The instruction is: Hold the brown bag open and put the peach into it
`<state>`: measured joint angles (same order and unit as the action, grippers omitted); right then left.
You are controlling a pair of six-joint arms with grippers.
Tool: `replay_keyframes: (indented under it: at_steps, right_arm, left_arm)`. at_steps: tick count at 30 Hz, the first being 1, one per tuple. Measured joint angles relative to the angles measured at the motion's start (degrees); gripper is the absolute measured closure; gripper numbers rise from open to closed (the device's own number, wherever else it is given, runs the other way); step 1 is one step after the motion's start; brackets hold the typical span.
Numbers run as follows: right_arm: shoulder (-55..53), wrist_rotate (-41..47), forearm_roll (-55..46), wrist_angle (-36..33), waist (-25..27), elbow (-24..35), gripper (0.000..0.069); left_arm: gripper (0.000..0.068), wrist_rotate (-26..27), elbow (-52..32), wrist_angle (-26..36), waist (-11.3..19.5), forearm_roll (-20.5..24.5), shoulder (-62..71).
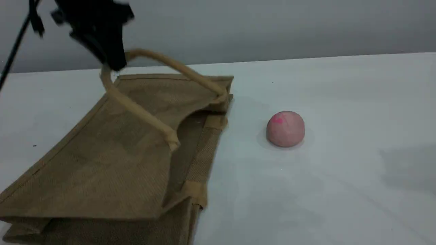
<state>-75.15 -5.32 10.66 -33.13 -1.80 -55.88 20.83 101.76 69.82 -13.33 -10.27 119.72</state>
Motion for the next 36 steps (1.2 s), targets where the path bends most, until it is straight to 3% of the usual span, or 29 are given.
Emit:
replay_keyframes:
  at_steps: [8,16,30,36]
  right_arm:
    - [-2.34,-1.24,0.15,-0.01,-0.12,0.0,0.0111]
    - [-8.2,-2.72,0.65,1.83,-4.7,0.0,0.0111]
    - [-16.2,-4.41,0.95,4.89,-7.5,0.0,0.0111]
    - [-18.02,-5.89,1.31,6.64,-9.93,0.0,0.0111]
  left_arm:
    - [0.0589,2.08,7.46,0.45,0.0,-1.76,0.0]
    - [0.0589,12.87,8.15,0.26,0.0,-7.95,-2.23]
    - [0.0589,30.39,8.87,0.23,0.0,-8.19,-7.56]
    - [0.0589,33.53,11.91,0.24,0.0,-9.64,-7.63]
